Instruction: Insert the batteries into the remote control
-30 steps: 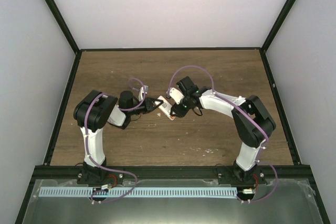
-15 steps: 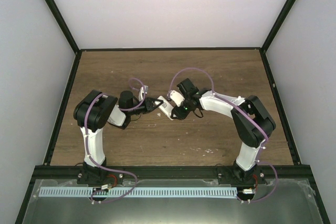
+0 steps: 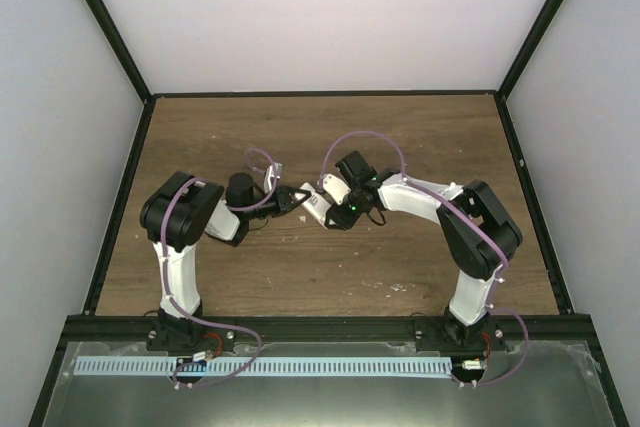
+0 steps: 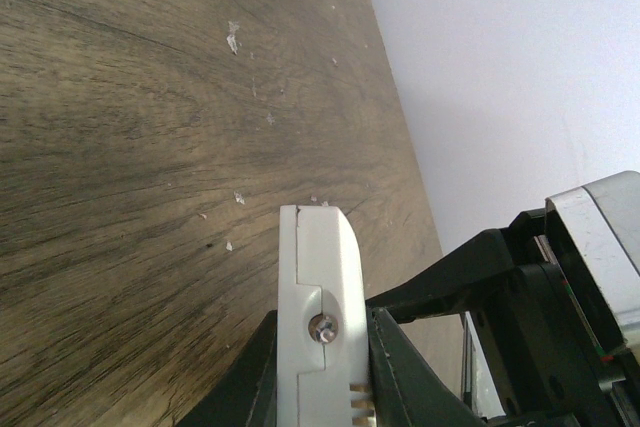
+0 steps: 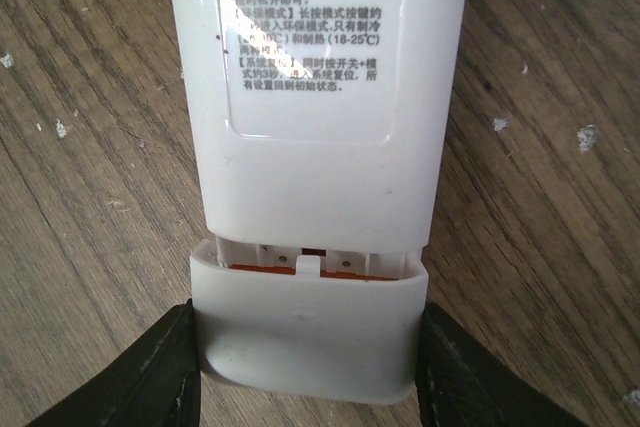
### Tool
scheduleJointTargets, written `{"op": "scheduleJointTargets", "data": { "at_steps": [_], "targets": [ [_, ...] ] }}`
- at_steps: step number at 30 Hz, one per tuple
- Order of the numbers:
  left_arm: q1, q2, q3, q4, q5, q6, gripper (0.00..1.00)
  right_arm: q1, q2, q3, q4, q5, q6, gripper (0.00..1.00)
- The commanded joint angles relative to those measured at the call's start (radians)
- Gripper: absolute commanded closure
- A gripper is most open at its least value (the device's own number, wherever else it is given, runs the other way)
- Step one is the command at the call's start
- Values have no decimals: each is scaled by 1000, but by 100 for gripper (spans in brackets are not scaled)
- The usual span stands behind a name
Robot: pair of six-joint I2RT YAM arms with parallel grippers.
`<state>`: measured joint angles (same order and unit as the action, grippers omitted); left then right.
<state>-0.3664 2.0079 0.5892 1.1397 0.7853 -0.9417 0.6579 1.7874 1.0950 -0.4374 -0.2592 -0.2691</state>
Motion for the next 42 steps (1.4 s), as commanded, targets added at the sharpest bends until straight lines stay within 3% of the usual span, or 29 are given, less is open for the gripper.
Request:
{"op": "scheduleJointTargets", "data": {
  "at_steps": [1,42],
  "targets": [
    [-6,20,13,-3,6,27,100,16,22,-4,21,-8,-4,55],
    [-6,14,-5,10,8,23,100,22,41,-38,25,55,6,50]
  ]
}}
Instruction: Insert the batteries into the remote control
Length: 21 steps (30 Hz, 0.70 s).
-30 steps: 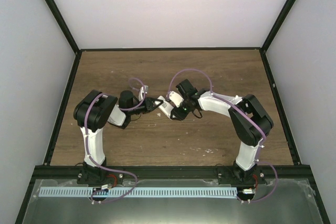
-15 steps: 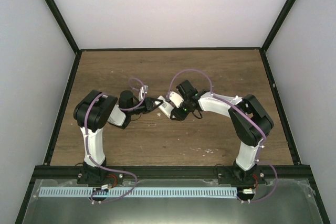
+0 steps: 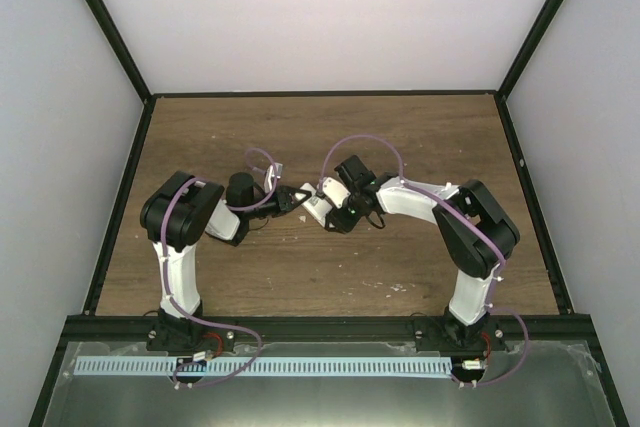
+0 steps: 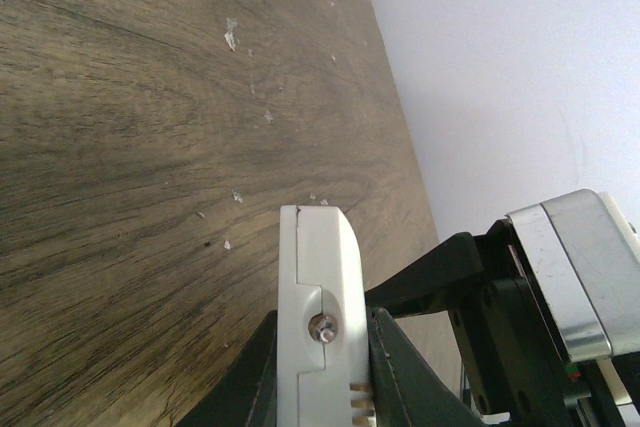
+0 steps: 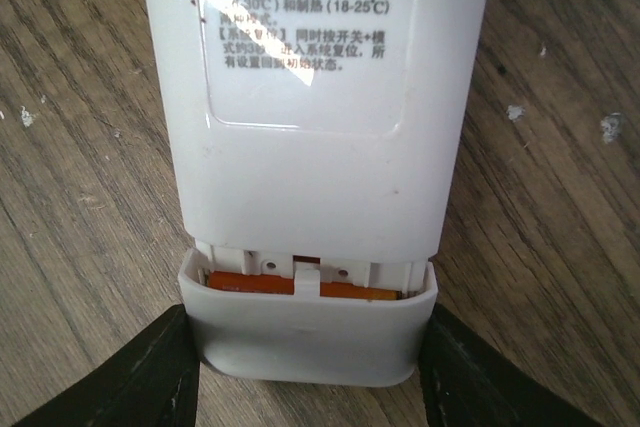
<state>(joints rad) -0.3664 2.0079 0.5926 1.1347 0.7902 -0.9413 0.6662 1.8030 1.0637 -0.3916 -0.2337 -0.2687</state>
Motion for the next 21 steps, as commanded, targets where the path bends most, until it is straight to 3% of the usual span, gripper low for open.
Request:
{"op": "scheduleJointTargets", "data": {
  "at_steps": [1,21],
  "targets": [
    [-6,14,-10,16,4,22,100,13,26,-2,-21,31,4,49],
    [-6,17,-3,13,9,22,100,13,-31,45,-21,-20,-16,35]
  ]
}}
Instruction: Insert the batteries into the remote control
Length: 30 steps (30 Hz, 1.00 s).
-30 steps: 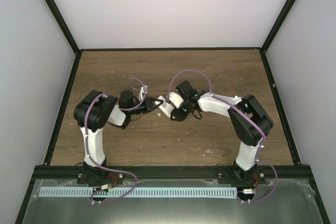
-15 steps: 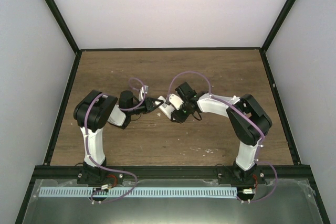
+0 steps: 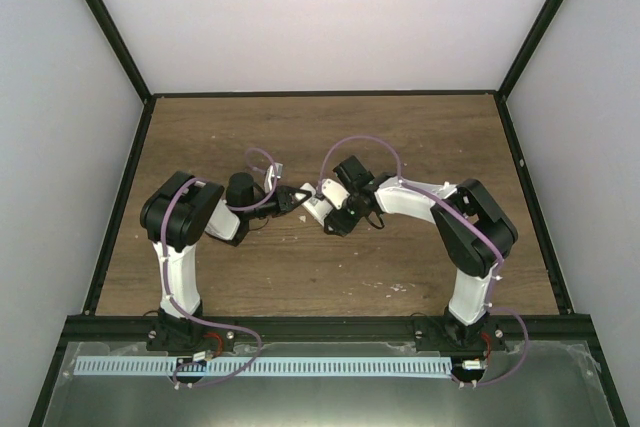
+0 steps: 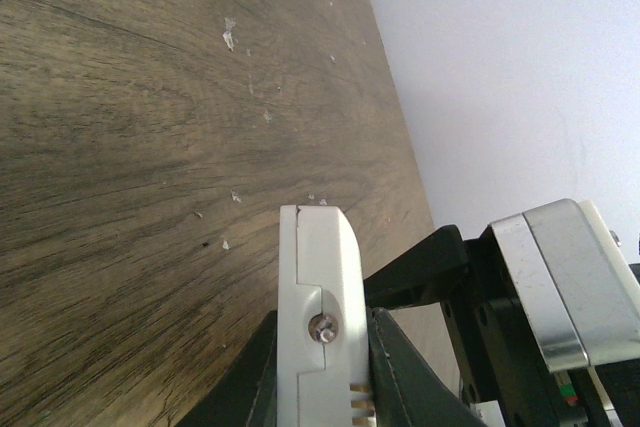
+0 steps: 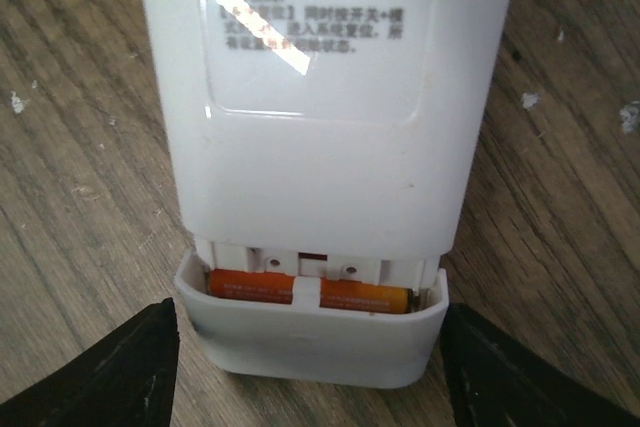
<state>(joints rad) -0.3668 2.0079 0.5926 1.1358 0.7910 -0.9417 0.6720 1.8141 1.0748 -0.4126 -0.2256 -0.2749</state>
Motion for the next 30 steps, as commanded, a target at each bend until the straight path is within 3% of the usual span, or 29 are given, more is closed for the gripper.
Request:
{"op": "scheduleJointTargets", "data": {
  "at_steps": [1,12,16,20,30],
  "targets": [
    [-6,17,-3,12,8,23,100,8,-47,34,-1,-31,-11,34],
    [-6,9,-14,12,8,26,100,-13,-104,23,-30,8,-9,33],
    [-6,9,-14,13,8,24,100,-42,-111,18,-35,19,-2,38],
    [-6,11,-13,12,9,24,100,-59,-100,21,-38,19,-3,50],
    [-6,9,-14,18,5,18,100,-59,-49,31,-24,-27,0,58]
  ]
}}
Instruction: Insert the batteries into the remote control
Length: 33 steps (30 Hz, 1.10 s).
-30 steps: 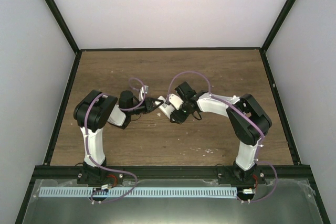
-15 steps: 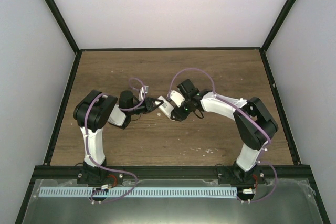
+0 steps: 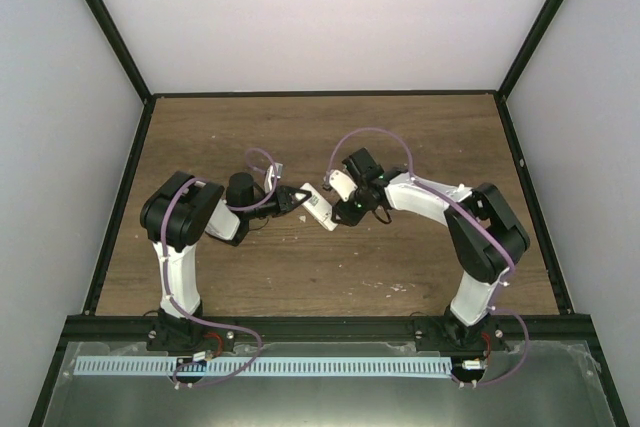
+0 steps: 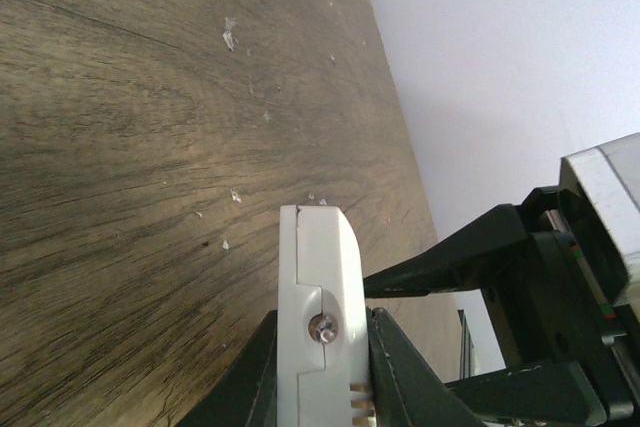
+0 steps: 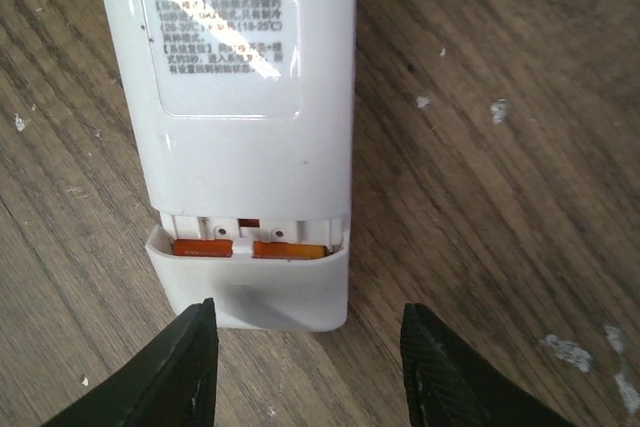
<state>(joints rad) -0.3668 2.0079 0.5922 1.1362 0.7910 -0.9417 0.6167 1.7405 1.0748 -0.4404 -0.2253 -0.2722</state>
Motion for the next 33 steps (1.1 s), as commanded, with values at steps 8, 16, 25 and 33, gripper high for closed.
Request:
{"op": "scheduleJointTargets", "data": {
  "at_steps": [8,16,25,33],
  "targets": [
    [-6,8,-17,22,2,15,100,-3,68,27,41,-43,12,68],
    [-6,7,-20,25,4,15,100,-34,98,22,76,-91,38,69],
    [-6,12,-23,43,15,8,100,-110,120,34,82,-170,51,69],
    [-6,32,-32,101,23,-11,100,-119,175,70,65,-241,56,71]
  ]
}}
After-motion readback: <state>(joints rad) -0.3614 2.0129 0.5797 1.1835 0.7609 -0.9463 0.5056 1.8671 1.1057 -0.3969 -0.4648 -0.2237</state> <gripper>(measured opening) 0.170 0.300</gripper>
